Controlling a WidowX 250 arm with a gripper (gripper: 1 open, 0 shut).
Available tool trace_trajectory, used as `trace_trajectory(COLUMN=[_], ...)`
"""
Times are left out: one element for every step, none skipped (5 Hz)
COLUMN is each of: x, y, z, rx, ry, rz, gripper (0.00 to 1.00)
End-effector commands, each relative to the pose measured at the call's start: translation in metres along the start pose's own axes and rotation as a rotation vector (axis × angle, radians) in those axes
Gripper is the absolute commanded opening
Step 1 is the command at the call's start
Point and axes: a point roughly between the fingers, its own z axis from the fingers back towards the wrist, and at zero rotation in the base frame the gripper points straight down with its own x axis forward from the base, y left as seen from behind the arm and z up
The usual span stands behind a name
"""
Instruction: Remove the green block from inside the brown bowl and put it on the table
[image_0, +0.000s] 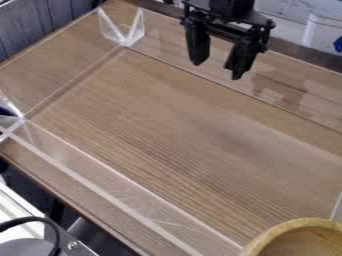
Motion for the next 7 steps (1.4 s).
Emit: trace_trajectory(x=[0.003, 0.023, 0.040, 0.054, 0.064, 0.069, 0.075], y=[0.002, -0.007, -0.021, -0.029, -0.034, -0.034, -0.035], z=[-0.004, 0.005, 0.016, 0.021, 0.020, 0.016, 0.011], rx=[0.000, -0.009, -0.020, -0.024, -0.027, -0.028, -0.030], ry=[0.004, -0.031, -0.063, -0.089, -0.099, -0.103, -0.103], rz=[-0.002, -0.030, -0.067, -0.089, -0.100, -0.097, -0.095], gripper=[1.00, 1.00, 1.00, 1.00, 1.00, 1.00, 1.00])
